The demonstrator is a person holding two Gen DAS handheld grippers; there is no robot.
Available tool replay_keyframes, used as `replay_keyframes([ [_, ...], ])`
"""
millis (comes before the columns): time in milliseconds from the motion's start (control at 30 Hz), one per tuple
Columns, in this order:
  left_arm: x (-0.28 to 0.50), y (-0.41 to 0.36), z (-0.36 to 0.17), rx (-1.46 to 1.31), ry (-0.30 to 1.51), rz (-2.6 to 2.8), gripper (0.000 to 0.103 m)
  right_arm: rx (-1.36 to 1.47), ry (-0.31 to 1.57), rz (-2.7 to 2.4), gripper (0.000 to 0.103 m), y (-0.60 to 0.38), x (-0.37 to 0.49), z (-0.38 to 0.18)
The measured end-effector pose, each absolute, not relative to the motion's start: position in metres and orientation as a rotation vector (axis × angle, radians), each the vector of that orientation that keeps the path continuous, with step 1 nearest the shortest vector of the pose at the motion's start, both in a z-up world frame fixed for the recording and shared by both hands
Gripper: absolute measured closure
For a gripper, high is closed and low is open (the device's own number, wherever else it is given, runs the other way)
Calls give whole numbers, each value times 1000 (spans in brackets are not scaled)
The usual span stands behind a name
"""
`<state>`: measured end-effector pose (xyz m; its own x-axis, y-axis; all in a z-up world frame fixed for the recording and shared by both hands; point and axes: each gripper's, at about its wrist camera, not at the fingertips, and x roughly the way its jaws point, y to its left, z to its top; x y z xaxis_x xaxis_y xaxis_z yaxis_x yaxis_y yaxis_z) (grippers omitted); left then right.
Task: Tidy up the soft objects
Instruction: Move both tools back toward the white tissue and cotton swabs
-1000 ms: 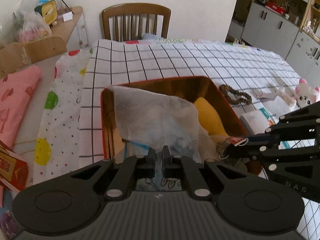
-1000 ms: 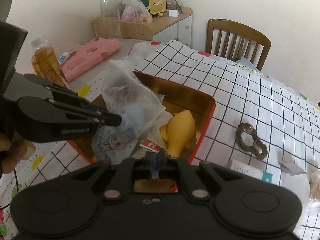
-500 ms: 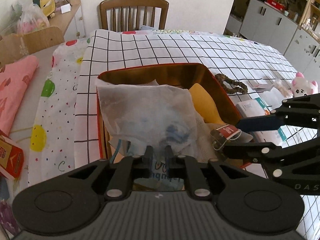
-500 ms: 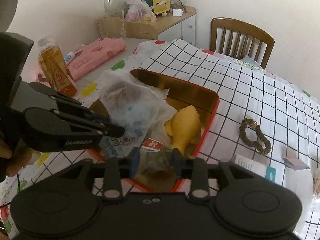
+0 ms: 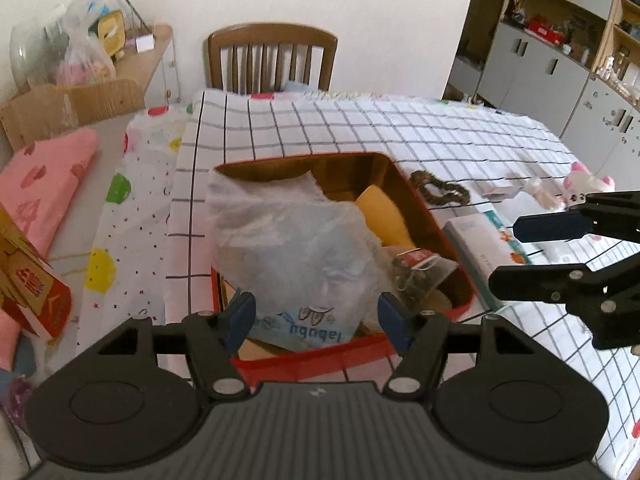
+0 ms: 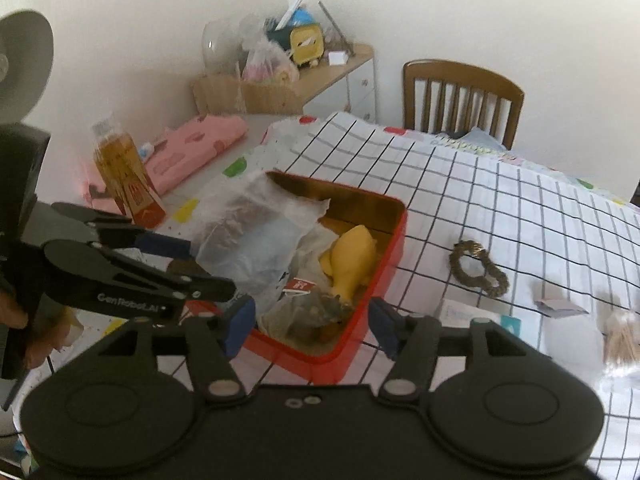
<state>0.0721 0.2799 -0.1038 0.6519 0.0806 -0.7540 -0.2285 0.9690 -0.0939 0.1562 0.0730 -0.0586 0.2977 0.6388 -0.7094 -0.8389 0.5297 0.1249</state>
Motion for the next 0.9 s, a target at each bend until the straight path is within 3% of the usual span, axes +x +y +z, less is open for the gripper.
replay_keyframes([
  [300,68,242,-67,-147,742,110,35,-205,729,922,38,17,137,-24],
  [367,72,233,-60,-154,722,80,28,-176,711,887,36,1,132,-15],
  [800,124,147,-37,-106,629,-198,27,-36,658,562,29,-112,104,12],
  [900,134,127,-34,-97,615,-252,19,-22,653,504,28,-131,101,10],
])
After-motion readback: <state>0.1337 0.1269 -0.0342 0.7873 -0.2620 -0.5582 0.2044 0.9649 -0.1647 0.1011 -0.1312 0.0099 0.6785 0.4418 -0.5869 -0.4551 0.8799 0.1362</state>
